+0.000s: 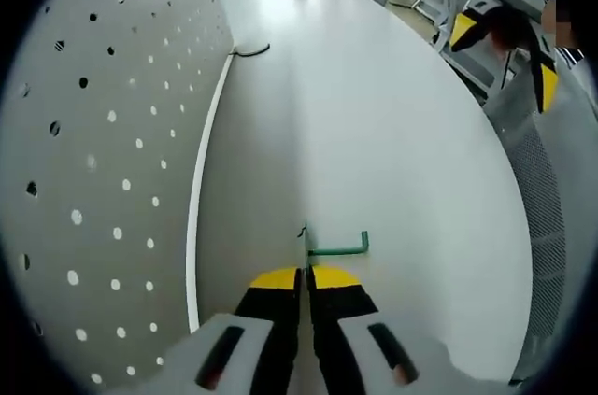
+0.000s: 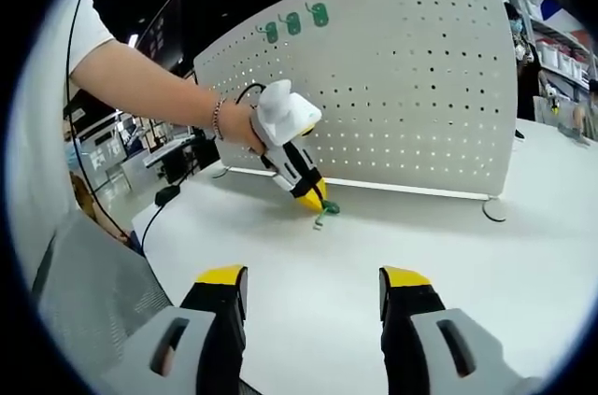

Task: Insert the hook assembly into the mounting plate slot until the hook locks in place.

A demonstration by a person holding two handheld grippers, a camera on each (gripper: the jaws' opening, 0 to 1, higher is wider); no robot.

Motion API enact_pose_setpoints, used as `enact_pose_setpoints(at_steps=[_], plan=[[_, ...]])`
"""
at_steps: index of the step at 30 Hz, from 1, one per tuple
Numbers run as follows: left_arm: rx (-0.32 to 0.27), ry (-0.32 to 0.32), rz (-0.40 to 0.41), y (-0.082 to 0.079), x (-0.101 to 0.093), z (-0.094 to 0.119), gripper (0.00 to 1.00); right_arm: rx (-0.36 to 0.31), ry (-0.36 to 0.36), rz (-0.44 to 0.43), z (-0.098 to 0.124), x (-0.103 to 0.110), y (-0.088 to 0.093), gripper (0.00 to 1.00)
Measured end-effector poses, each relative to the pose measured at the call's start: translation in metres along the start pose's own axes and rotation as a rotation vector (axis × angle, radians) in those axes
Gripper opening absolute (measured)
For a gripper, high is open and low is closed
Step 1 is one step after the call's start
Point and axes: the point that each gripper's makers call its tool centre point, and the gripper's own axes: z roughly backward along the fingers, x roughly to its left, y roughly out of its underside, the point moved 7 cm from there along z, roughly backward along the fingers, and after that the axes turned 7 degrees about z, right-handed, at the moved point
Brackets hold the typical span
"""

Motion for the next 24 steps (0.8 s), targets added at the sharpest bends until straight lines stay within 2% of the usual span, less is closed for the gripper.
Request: enact_pose_setpoints(at_steps=[3, 7, 12, 15, 17, 24], plan=[[-0.030, -0.005, 0.036, 0.000, -0.001, 0.001, 0.03, -0.001, 0.003, -0.002, 0.000, -0.001, 0.000, 0.55], [-0.076, -0.025, 0.025, -0.002, -0.004, 0.005, 0.03, -0.005, 0.007, -0.007, 0.001, -0.002, 0.000, 0.55], [-0.138, -0.032, 0.052, -0.005, -0.004, 0.011, 0.03, -0.006, 0.009, -0.006, 0.001, -0.002, 0.000, 0.55], [-0.179, -0.021, 0.127, -0.005, -0.005, 0.013, 0.03, -0.010, 0.010, -0.010, 0.001, -0.002, 0.000, 0.55], [-0.196, -0.039, 0.113, -0.005, -0.004, 0.017, 0.03, -0.015, 0.014, -0.016, 0.002, -0.003, -0.001, 0.55], [-0.277, -0.054, 0.147, -0.006, -0.007, 0.029, 0.03, -0.017, 0.019, -0.014, 0.002, -0.004, -0.001, 0.55]])
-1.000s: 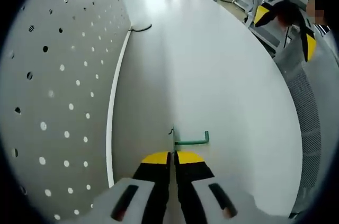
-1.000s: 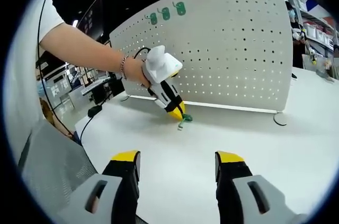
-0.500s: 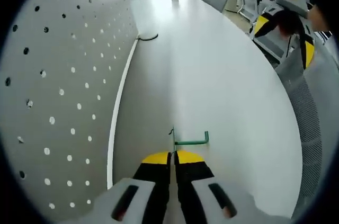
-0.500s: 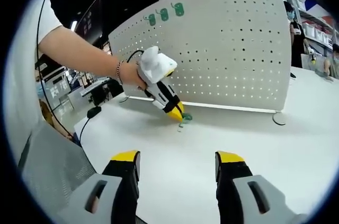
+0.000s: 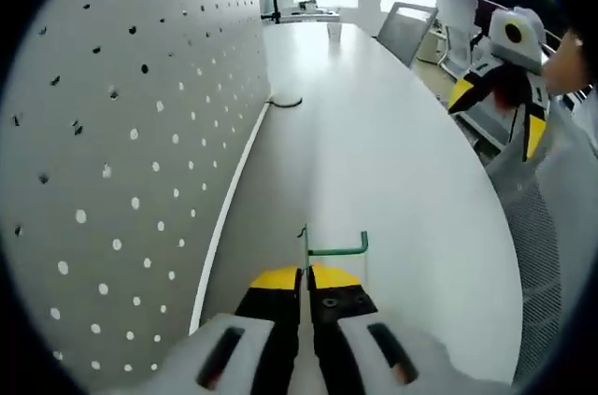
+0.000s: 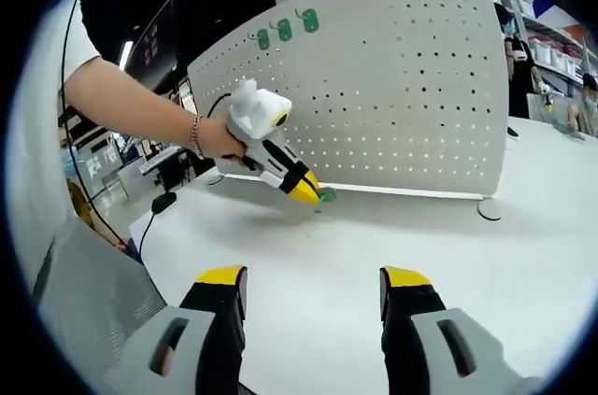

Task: Insert the hook assembly into the mounting plate slot until the hook locks in place.

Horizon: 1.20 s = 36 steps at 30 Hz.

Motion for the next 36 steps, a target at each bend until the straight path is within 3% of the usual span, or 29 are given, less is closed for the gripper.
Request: enact_pose_setpoints(at_steps=[19, 24, 36], plan=[[-0.178, -0.053, 0.063, -0.004, -0.013, 0.029, 0.03, -0.014, -0.003, 0.010, 0.000, 0.001, -0.004, 0.58], [-0.257, -0.087, 0.063, -0.014, -0.017, 0.044, 0.03, -0.025, 0.004, 0.005, 0.001, -0.001, -0.004, 0.58], [-0.350, -0.142, 0.092, -0.019, -0.022, 0.073, 0.03, -0.036, -0.005, 0.013, 0.000, 0.000, -0.006, 0.58]])
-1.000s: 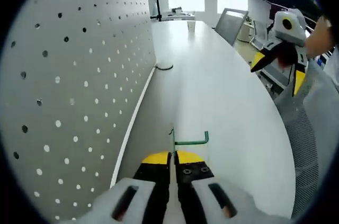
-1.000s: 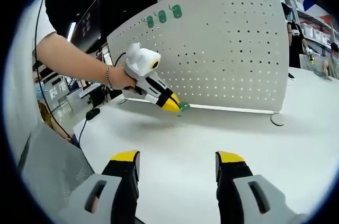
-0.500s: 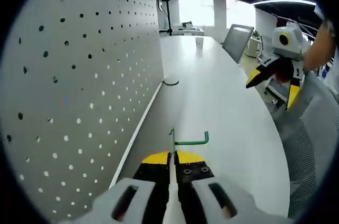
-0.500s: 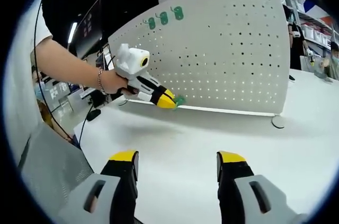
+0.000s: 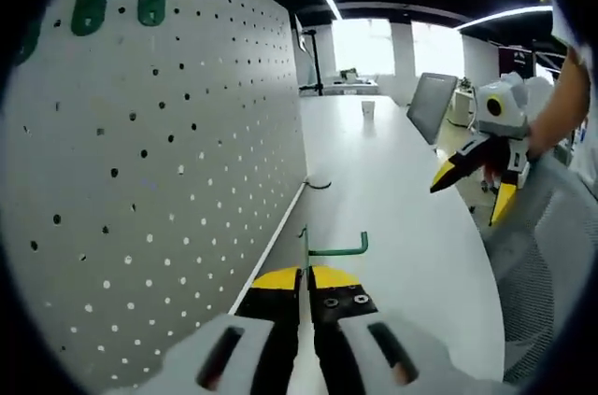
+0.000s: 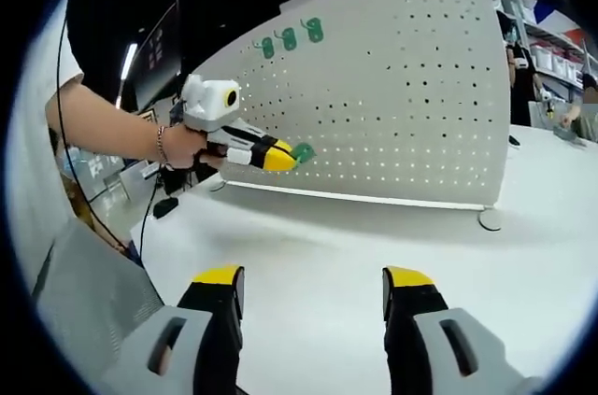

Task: Insert the hook assembly into the mounting plate slot until the hook locks in place.

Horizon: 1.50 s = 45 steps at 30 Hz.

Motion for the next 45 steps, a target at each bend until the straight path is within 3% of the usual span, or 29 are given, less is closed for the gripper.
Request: enact_pose_setpoints(at_steps=[16, 34, 45], plan=[[-0.119, -0.077, 0.011, -0.007, -0.014, 0.035, 0.03, -0.007, -0.010, 0.011, 0.000, 0.003, -0.002, 0.58], [-0.293, -0.174, 0.038, -0.034, -0.026, 0.091, 0.03, -0.012, -0.013, 0.007, 0.000, 0.003, -0.003, 0.57], [-0.395, -0.183, 0.093, -0.042, -0.045, 0.115, 0.03, -0.014, -0.013, 0.005, 0.001, 0.004, -0.003, 0.57]])
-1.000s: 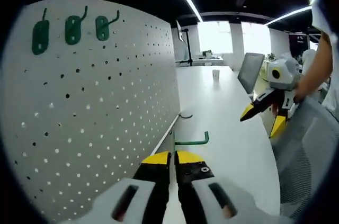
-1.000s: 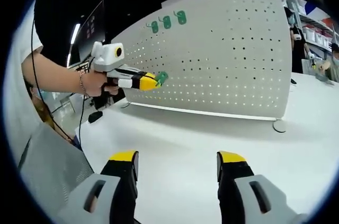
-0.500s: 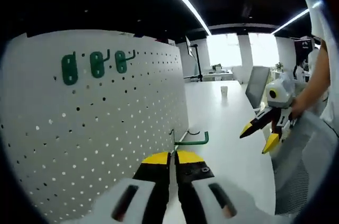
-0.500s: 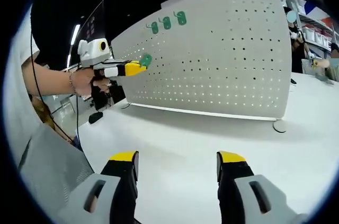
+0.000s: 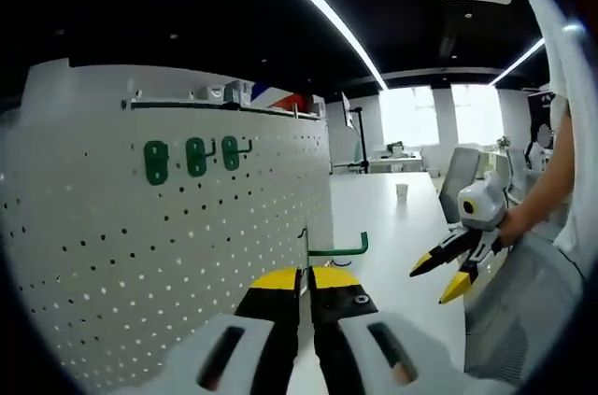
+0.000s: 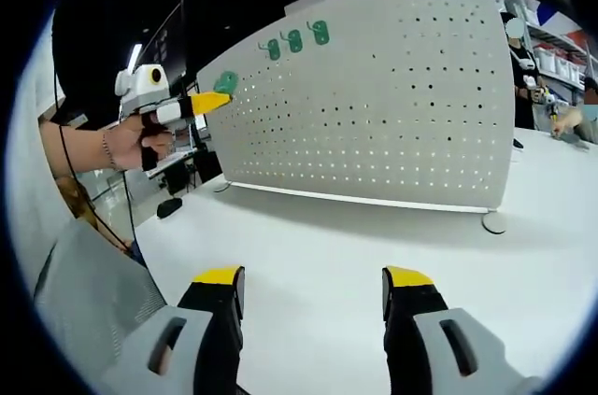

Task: Insert the hook assembly into the mounting plate slot until the hook locks in place.

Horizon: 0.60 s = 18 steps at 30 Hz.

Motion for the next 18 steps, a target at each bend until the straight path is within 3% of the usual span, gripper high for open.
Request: enact_pose_setpoints(at_steps=[6, 18], plan=[[-0.038, -0.020, 0.028, -0.006, -0.009, 0.014, 0.03, 0.001, 0.003, -0.001, 0.001, 0.000, 0.000, 0.57], [-0.041, -0.051, 0.046, 0.001, -0.011, 0.024, 0.03, 0.004, 0.001, 0.004, 0.000, 0.000, 0.001, 0.57]])
